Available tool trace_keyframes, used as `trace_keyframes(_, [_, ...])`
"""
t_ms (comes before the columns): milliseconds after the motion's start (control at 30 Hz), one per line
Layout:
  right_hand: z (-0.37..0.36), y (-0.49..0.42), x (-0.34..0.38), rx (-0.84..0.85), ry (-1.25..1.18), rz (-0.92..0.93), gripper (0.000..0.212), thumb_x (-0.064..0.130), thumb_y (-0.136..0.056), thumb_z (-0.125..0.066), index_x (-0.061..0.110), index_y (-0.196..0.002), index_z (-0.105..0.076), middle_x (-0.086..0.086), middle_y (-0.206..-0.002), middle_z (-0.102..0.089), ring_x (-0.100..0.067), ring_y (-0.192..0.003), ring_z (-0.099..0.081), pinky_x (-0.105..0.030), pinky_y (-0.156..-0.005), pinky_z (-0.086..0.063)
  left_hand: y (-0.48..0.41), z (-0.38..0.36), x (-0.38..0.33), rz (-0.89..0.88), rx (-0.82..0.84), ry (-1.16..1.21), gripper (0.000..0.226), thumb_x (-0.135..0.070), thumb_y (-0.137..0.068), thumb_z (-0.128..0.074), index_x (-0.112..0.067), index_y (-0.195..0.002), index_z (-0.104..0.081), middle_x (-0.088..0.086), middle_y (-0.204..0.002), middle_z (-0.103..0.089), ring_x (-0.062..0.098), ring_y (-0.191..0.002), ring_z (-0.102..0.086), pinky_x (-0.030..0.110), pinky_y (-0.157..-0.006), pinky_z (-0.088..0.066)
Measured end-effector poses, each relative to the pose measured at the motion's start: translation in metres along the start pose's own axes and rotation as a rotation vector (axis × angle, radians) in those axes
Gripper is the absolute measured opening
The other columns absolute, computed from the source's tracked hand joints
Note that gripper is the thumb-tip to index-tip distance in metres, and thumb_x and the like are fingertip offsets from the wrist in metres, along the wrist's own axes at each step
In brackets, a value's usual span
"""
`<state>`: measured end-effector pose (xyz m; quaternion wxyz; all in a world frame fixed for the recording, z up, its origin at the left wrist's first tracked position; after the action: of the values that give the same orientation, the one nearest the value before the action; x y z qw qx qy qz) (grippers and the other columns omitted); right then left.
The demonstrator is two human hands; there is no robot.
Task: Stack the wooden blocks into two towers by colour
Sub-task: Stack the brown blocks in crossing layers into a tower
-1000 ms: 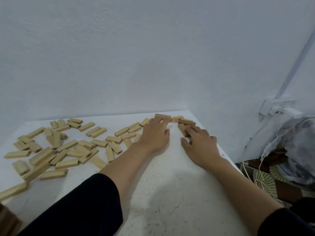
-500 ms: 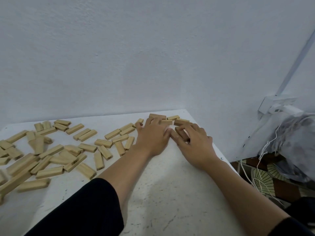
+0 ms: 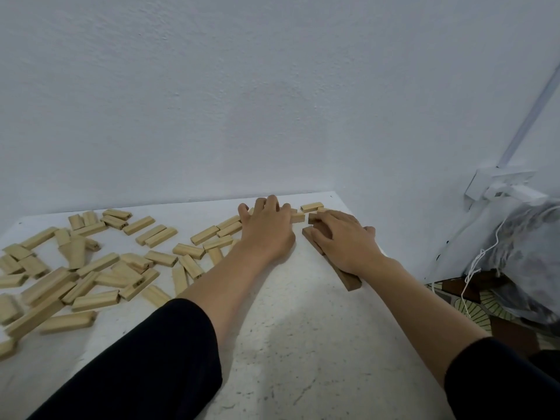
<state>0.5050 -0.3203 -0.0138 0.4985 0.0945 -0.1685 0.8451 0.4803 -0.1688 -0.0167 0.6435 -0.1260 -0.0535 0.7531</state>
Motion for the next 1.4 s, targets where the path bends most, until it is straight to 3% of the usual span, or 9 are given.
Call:
trace_keyframes(100, [-0.001,0.001,0.003,0.012,-0.066,0.05,0.034,0.038,-0.102,-0.036,0.03,-0.124,-0.061,0.016,-0.127,-0.057,-0.009,-0.12,-0.048,-0.04,-0.091,-0.031,-0.001,0.006,0.003,0.033,0.029,-0.045,0.025,-0.013,-0.089,-0.047,-0.016,-0.11,-0.061,0.006,-0.12,-0.043,0.029,-0.119,-0.038,0.053,-0.104,-0.023])
trace_keyframes(333, [-0.005,0.001,0.008,0.004,-0.057,0.127,0.033,0.022,-0.103,-0.042,0.017,-0.13,-0.059,0.004,-0.128,-0.057,-0.019,-0.112,-0.054,-0.046,-0.095,-0.047,-0.001,0.023,0.006,-0.011,0.062,-0.032,0.031,-0.014,-0.09,-0.051,-0.021,-0.12,-0.059,-0.003,-0.121,-0.055,0.023,-0.125,-0.045,0.058,-0.107,-0.021])
trace_keyframes(500, [-0.007,0.0,0.01,0.01,-0.026,0.119,0.026,0.025,-0.103,-0.046,0.012,-0.116,-0.064,-0.003,-0.121,-0.049,-0.022,-0.097,-0.055,-0.044,-0.09,-0.049,0.009,0.023,0.015,0.003,0.078,-0.008,0.034,-0.013,-0.09,-0.053,-0.024,-0.122,-0.057,-0.001,-0.117,-0.051,0.024,-0.117,-0.048,0.053,-0.102,-0.024])
trace_keyframes(733, [-0.002,-0.001,0.016,-0.151,-0.144,0.16,0.02,0.01,-0.1,-0.055,0.011,-0.11,-0.073,0.003,-0.109,-0.048,-0.014,-0.091,-0.055,-0.023,-0.08,-0.044,0.021,0.028,0.022,0.011,0.005,0.132,0.02,-0.032,-0.093,-0.069,-0.025,-0.103,-0.054,-0.004,-0.105,-0.059,0.021,-0.1,-0.059,0.042,-0.086,-0.023])
trace_keyframes(967, [0.007,0.019,0.038,-0.283,-0.247,0.312,0.025,0.002,-0.097,-0.051,0.015,-0.106,-0.071,0.003,-0.108,-0.062,-0.011,-0.099,-0.058,-0.035,-0.087,-0.051,0.042,0.049,0.032,0.0,-0.109,0.351,0.035,-0.026,-0.085,-0.08,-0.023,-0.107,-0.053,-0.016,-0.079,-0.064,0.016,-0.089,-0.063,0.035,-0.085,-0.023])
trace_keyframes(1100, [0.019,0.037,0.053,-0.347,-0.411,0.318,0.023,0.0,-0.095,-0.053,0.016,-0.105,-0.066,0.005,-0.106,-0.064,-0.012,-0.101,-0.063,-0.033,-0.085,-0.054,0.06,0.068,0.034,0.03,-0.149,0.461,0.033,-0.016,-0.094,-0.071,-0.021,-0.119,-0.05,-0.018,-0.068,-0.057,0.005,-0.072,-0.061,0.036,-0.083,-0.045])
trace_keyframes(1200, [0.026,0.046,0.059,-0.298,-0.581,0.204,0.018,0.005,-0.096,-0.06,0.021,-0.105,-0.064,0.005,-0.101,-0.065,-0.007,-0.095,-0.064,-0.021,-0.078,-0.054,0.078,0.077,0.039,0.09,-0.082,0.555,0.028,-0.023,-0.091,-0.076,-0.023,-0.109,-0.054,-0.01,-0.067,-0.067,0.005,-0.058,-0.063,0.027,-0.061,-0.046])
trace_keyframes(1300, [0.024,0.06,0.068,-0.189,-0.635,0.117,0.012,0.019,-0.094,-0.068,0.027,-0.103,-0.069,0.006,-0.092,-0.067,-0.011,-0.079,-0.066,-0.026,-0.073,-0.055,0.101,0.079,0.043,0.119,0.016,0.572,0.03,-0.033,-0.082,-0.085,-0.021,-0.097,-0.062,-0.009,-0.068,-0.068,0.0,-0.059,-0.063,0.016,-0.056,-0.041])
trace_keyframes(1400, [0.019,0.076,0.077,-0.099,-0.494,0.1,0.019,0.016,-0.091,-0.068,0.034,-0.087,-0.075,0.011,-0.087,-0.068,-0.004,-0.075,-0.067,-0.023,-0.074,-0.053,0.125,0.08,0.046,0.127,0.071,0.529,0.038,-0.041,-0.076,-0.089,-0.019,-0.098,-0.066,-0.01,-0.079,-0.064,0.002,-0.07,-0.058,0.02,-0.057,-0.037])
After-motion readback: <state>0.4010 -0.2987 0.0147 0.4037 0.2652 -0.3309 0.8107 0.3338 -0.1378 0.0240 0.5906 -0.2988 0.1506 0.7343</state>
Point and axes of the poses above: each hand's wrist, its own y-axis away from the middle knuckle, its own z-axis out of the back of the hand, x = y × z, the point moved 6 cm from there along -y, towards the middle knuckle
